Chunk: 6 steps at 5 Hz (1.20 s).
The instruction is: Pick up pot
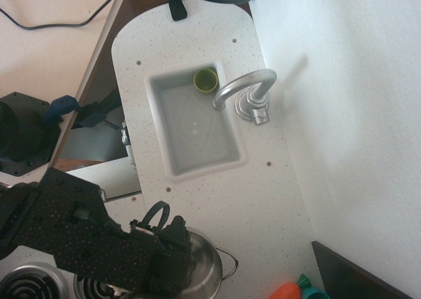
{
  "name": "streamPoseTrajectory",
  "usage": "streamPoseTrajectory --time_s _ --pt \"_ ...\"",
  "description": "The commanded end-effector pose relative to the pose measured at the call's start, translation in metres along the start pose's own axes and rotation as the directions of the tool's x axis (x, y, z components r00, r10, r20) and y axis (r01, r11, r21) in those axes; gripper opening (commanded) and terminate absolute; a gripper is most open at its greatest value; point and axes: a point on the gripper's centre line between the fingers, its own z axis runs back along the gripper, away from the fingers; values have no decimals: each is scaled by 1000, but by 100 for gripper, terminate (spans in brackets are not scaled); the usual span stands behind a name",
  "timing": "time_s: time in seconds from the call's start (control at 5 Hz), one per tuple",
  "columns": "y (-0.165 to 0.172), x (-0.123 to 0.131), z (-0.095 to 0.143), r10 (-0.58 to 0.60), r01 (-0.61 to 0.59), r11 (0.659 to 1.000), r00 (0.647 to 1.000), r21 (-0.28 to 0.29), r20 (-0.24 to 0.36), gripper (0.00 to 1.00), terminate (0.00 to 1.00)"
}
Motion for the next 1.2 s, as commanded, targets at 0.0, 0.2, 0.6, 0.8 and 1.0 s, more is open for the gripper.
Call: streamPoseTrajectory --time_s 0.0,0.2,0.6,0.8,1.0 --pt "0 0 0 0 0 1000 1000 0 0 100 0" --pt "16 -3 -4 125 -123 988 992 96 -17 100 0" --pt "24 -5 -10 170 -164 978 985 129 -30 100 0" --pt "33 -14 -35 184 -169 976 978 136 -100 100 0" --pt "45 -24 -69 195 -166 973 962 159 -190 100 0"
